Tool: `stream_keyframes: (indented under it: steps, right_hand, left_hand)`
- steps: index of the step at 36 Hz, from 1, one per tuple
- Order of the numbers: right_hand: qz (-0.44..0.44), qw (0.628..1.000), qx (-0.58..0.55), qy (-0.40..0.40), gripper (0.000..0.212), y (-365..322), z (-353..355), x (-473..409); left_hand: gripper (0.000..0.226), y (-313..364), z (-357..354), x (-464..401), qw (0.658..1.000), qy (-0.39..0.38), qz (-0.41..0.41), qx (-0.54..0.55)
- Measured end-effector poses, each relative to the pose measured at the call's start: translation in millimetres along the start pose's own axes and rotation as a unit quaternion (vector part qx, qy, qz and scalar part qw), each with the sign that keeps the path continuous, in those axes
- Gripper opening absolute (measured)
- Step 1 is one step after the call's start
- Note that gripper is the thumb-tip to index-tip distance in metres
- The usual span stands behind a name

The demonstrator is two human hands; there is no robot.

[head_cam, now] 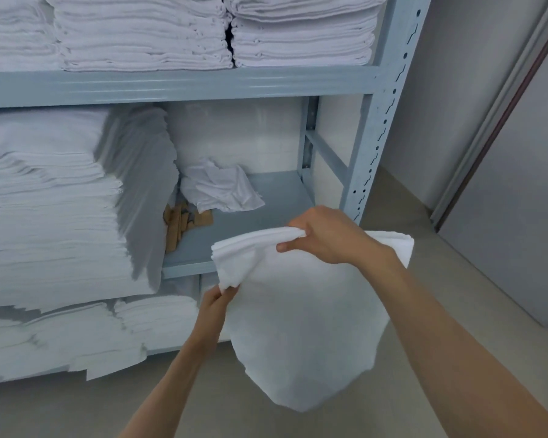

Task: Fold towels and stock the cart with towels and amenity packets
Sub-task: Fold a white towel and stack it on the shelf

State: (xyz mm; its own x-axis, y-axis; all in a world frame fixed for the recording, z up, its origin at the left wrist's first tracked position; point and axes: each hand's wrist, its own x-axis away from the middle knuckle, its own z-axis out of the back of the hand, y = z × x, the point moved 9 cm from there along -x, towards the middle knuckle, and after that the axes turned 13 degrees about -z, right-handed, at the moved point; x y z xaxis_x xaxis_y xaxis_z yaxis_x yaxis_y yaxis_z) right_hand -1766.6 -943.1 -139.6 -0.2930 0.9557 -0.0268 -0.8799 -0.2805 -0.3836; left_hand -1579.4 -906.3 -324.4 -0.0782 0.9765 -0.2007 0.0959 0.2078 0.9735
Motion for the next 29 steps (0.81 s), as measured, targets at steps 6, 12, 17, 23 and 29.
stream_keyframes:
  steps: [6,12,17,23,29]
  right_hand:
    - [-0.021,1.0,0.008,0.02,0.026,5.5,34.1,0.6]
    - [-0.007,0.999,0.005,0.05,0.018,0.2,73.1,0.5]
    - [-0.013,0.995,-0.003,0.099,0.015,-0.8,118.3,-0.7]
    - [-0.028,0.981,0.031,0.192,0.023,14.0,162.0,-10.5]
    - [-0.08,0.948,0.104,0.289,0.038,35.3,163.3,-22.2]
  left_hand:
    - [0.026,-12.4,-23.7,-7.0,0.989,-0.077,-0.023,-0.122]
    - [0.034,-42.2,-27.3,-12.7,0.988,-0.057,0.049,-0.132]
    - [0.029,-55.2,-29.2,-15.3,0.986,-0.058,0.086,-0.133]
    - [0.02,-42.4,-46.6,-14.7,0.985,-0.096,0.093,-0.107]
    - [0.032,-10.1,-98.2,1.2,0.972,-0.198,0.069,-0.108]
